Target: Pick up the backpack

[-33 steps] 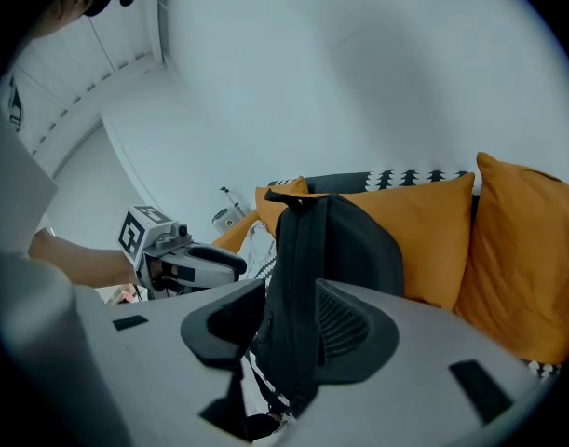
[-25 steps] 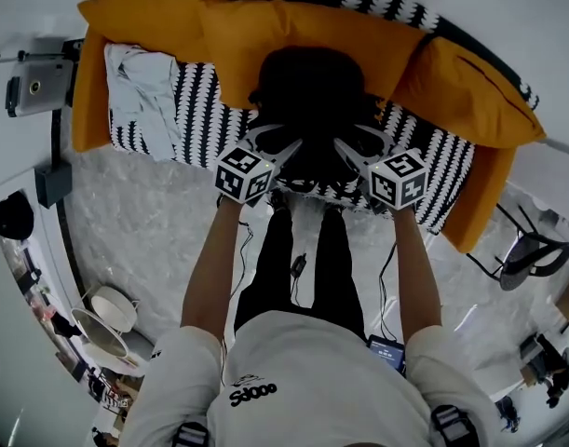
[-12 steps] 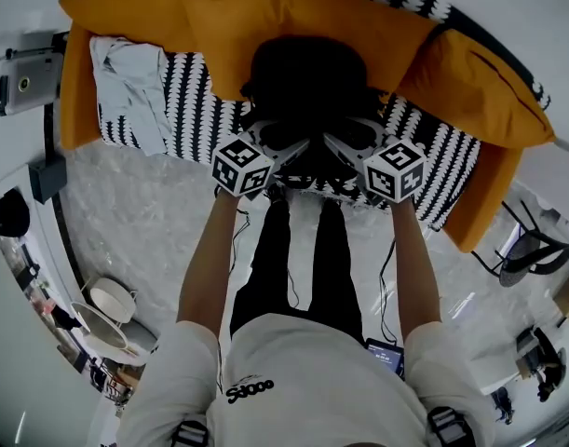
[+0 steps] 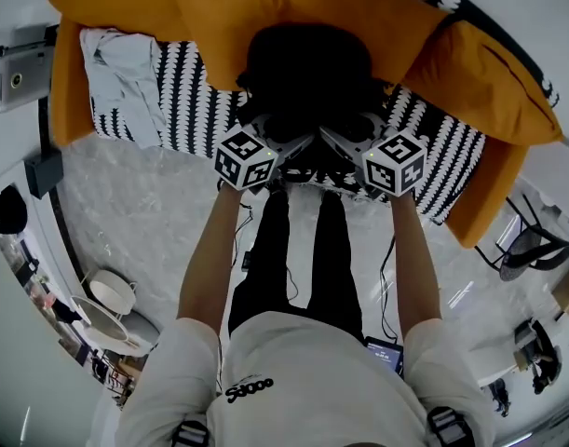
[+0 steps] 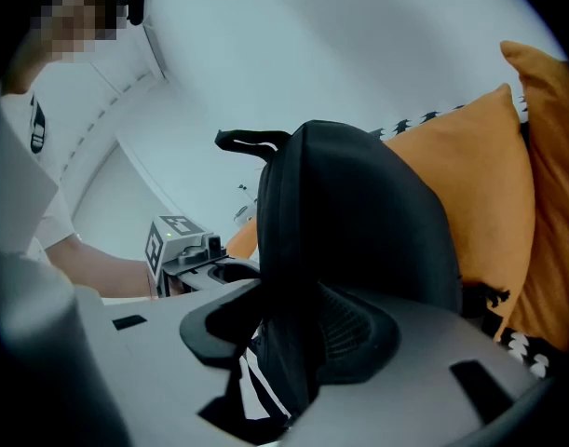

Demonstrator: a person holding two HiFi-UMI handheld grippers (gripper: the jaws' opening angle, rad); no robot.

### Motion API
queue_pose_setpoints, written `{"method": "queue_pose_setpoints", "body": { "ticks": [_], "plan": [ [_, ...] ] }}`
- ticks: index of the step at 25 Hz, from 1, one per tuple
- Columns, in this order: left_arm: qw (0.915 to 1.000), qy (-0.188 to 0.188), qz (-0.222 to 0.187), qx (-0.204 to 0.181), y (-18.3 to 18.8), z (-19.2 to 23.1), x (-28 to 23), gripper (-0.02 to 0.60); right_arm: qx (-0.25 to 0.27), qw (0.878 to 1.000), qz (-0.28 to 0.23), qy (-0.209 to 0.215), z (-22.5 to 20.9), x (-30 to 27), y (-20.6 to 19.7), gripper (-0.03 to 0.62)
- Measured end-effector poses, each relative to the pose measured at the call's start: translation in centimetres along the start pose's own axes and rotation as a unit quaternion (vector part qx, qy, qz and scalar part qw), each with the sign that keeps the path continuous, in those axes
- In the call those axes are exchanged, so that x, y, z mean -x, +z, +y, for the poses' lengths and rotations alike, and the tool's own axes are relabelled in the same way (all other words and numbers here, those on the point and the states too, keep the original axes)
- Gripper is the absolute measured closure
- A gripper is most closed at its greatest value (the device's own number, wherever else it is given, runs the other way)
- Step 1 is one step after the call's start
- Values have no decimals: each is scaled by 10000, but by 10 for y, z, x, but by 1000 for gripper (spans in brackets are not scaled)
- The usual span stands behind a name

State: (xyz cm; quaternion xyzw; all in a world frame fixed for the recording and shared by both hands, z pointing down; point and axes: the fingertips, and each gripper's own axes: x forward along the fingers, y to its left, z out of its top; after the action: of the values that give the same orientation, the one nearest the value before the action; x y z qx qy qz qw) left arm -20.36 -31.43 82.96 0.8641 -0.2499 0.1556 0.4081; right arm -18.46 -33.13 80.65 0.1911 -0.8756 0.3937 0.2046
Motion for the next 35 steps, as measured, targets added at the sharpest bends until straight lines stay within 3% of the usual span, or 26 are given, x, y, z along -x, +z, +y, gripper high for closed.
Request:
{"method": "queue_pose_setpoints", "body": {
  "ticks": [6,16,20,27,35],
  "plan": [
    [10000,-74,-19,24,0,-9,-7,402,-46,10000,52,-48,2,-5,-2,424],
    [9998,-134,-116,-84,0,-28,7,491,178,9997,171,-34,18,6,-2,457],
    [9998,48,-92,-194,3,-39,13,528,190,9997,151,-76,26,21,1,467],
    [9989,249,-47,-384,4,-55,29,531,299,9989,113,-333,39,45,6,487],
    [9970,351,-312,-618,18,-78,55,531,435,9977,68,-518,61,66,18,502]
  ]
}}
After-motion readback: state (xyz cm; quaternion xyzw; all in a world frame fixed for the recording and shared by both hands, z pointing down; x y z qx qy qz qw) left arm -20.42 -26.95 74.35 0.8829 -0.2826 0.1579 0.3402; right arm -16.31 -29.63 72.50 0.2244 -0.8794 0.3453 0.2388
